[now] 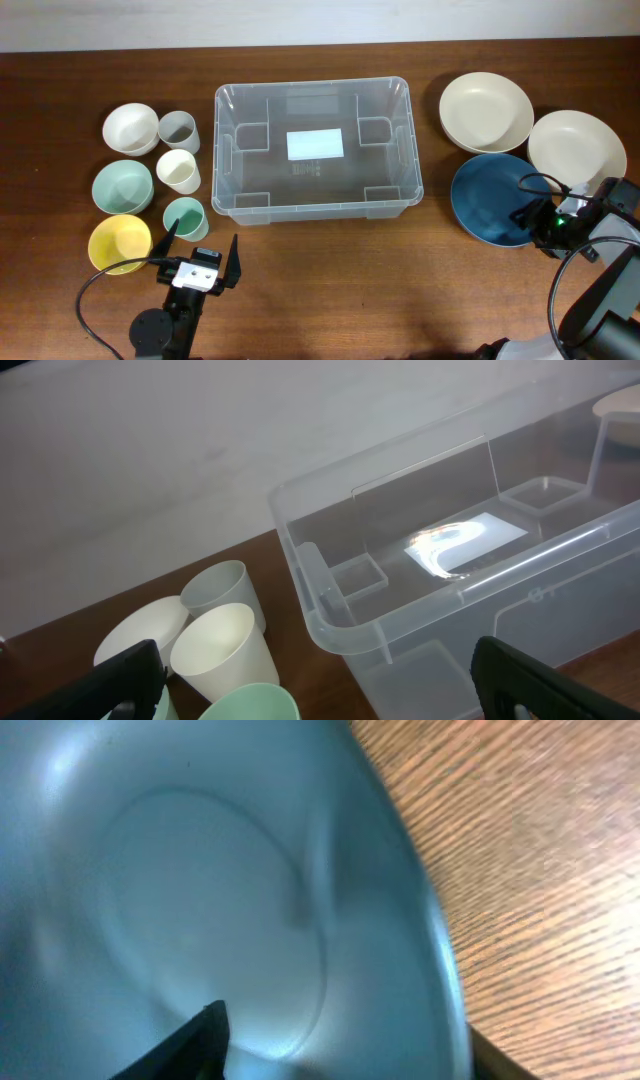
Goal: Pack container
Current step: 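Grasp the dark blue plate rim with the right gripper and lift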
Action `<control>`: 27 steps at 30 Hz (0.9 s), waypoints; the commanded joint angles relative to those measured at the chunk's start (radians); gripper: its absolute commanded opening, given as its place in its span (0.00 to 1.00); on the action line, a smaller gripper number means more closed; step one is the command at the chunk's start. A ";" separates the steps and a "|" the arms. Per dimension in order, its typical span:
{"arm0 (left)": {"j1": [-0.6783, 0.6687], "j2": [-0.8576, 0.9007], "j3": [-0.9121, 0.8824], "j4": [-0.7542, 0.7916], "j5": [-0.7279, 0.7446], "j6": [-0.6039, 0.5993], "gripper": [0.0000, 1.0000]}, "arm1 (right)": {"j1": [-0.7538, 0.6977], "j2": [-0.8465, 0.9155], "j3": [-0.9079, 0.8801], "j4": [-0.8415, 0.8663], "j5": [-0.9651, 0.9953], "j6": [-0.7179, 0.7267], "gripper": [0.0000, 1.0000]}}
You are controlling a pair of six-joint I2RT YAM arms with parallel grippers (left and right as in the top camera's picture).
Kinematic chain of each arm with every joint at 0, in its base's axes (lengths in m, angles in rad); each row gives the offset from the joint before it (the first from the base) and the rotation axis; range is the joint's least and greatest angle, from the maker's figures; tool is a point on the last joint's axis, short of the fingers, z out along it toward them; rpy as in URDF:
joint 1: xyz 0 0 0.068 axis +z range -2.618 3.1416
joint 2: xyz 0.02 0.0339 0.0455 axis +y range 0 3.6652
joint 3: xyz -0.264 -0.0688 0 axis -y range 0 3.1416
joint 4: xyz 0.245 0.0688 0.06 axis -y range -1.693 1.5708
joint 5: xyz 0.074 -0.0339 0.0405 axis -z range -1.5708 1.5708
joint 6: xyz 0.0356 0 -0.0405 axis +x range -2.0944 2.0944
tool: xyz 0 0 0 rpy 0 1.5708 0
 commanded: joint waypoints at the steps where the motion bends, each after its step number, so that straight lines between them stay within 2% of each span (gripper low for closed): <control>1: 0.006 -0.006 -0.002 -0.005 0.011 -0.003 1.00 | 0.004 0.028 0.006 -0.013 0.010 0.002 0.49; 8: 0.006 -0.006 -0.002 -0.005 0.011 -0.003 1.00 | 0.003 0.028 0.007 -0.049 0.014 0.027 0.29; 13: 0.006 -0.006 -0.002 -0.005 0.011 -0.003 1.00 | 0.003 0.027 0.007 -0.074 0.013 0.027 0.19; 15: 0.006 -0.006 -0.002 -0.005 0.011 -0.003 1.00 | 0.003 0.027 0.009 -0.088 0.013 0.028 0.07; 16: 0.006 -0.006 -0.002 -0.005 0.011 -0.003 1.00 | 0.003 0.027 0.011 -0.098 0.013 0.028 0.04; 21: 0.006 -0.006 -0.002 -0.005 0.011 -0.003 1.00 | 0.003 0.021 0.045 -0.159 0.013 0.028 0.04; 27: 0.006 -0.006 -0.002 -0.005 0.011 -0.003 1.00 | 0.003 -0.025 0.163 -0.292 0.008 0.028 0.04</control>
